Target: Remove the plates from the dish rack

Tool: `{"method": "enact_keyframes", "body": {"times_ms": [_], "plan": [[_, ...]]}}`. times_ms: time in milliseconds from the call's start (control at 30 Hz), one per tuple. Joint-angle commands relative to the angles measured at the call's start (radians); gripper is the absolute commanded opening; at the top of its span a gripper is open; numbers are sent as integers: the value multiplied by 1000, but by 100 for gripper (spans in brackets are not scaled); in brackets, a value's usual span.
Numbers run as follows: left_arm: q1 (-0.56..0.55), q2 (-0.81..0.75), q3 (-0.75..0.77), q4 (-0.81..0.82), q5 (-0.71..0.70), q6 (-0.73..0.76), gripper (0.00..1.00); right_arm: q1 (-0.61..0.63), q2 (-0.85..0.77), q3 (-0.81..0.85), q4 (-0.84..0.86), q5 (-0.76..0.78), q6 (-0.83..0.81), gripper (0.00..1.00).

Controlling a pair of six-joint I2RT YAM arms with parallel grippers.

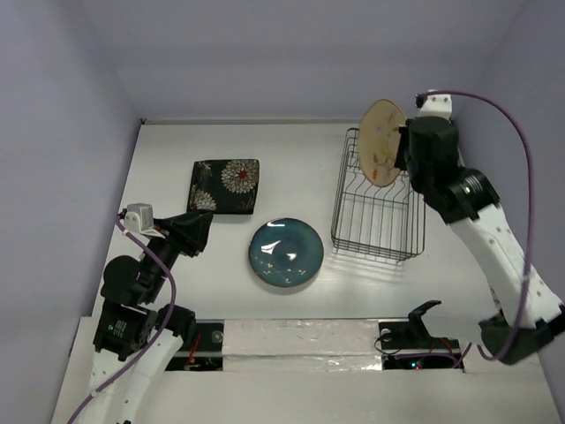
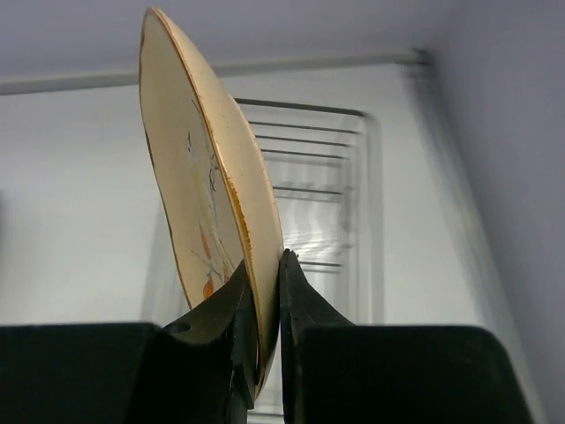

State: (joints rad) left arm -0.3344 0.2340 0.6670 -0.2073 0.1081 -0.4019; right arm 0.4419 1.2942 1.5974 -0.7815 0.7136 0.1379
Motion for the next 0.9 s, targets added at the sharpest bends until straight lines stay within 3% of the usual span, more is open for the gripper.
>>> {"method": "enact_keyframes", "body": {"times_ms": [0, 67, 167, 367, 867], "plan": [[-6, 21, -1, 31, -15, -3, 40, 55, -159, -138, 297, -371, 107, 0], [-6, 25, -1, 29, -22, -3, 40, 78, -228, -252, 396, -638, 168, 0], [3, 30, -1, 29, -28, -5, 40, 136, -248, -446, 554, -834, 229, 0], [14, 33, -1, 26, -45, -6, 40, 207, -169, -591, 718, -1072, 282, 0], [54, 57, -1, 29, -36, -8, 40, 262, 177, -545, 700, -1115, 197, 0]]}}
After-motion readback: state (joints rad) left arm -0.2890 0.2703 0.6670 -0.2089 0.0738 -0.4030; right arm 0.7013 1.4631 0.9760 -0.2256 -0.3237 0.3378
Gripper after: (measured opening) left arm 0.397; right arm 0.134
